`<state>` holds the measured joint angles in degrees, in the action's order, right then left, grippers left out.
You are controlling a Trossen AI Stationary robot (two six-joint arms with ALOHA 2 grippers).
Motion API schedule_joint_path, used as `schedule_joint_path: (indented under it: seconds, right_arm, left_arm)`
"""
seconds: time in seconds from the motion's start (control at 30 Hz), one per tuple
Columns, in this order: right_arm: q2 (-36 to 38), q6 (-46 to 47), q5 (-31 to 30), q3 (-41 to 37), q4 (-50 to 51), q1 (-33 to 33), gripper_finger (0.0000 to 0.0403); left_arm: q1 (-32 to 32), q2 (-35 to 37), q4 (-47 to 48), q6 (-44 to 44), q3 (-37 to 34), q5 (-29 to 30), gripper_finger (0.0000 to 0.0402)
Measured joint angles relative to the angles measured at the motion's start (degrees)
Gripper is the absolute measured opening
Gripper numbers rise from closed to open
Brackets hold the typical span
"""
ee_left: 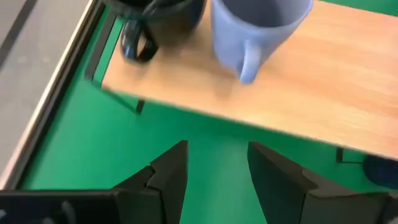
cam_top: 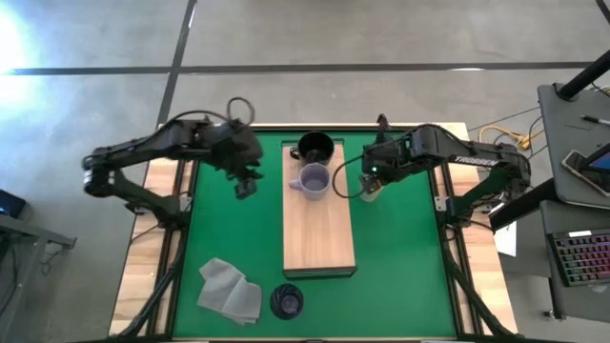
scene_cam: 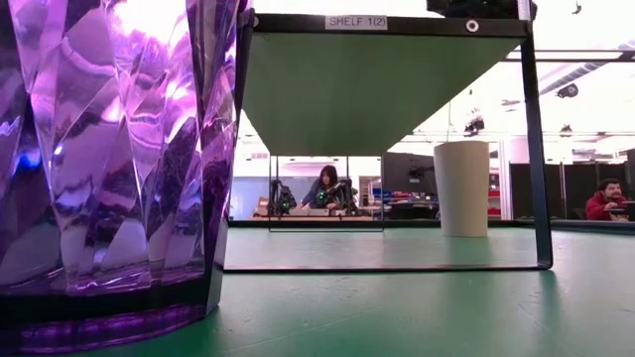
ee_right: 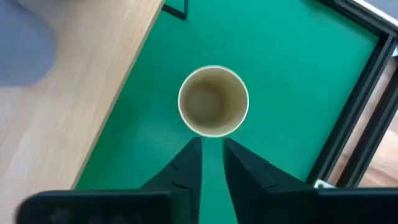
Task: Stack small to large cups/mugs on shelf
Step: Put the white cup on the shelf
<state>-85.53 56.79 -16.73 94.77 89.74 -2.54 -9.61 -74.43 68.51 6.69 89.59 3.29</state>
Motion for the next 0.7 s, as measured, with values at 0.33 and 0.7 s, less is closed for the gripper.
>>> schedule_joint_path:
  seconds: [0.33, 0.7]
  right_arm:
    - [2.5, 5.3, 4.4, -13.3, -0.7, -1.7, 0.0144]
    - [15.0, 8.7, 5.9, -28.4, -17.6, -6.7, 0.0156]
  left_arm:
    - [0.0, 16.8, -13.9, 13.4, -18.3, 0.0, 0.0152]
    - [0.0, 19.2, -15.5, 17.0, -23.5, 0.0, 0.0152]
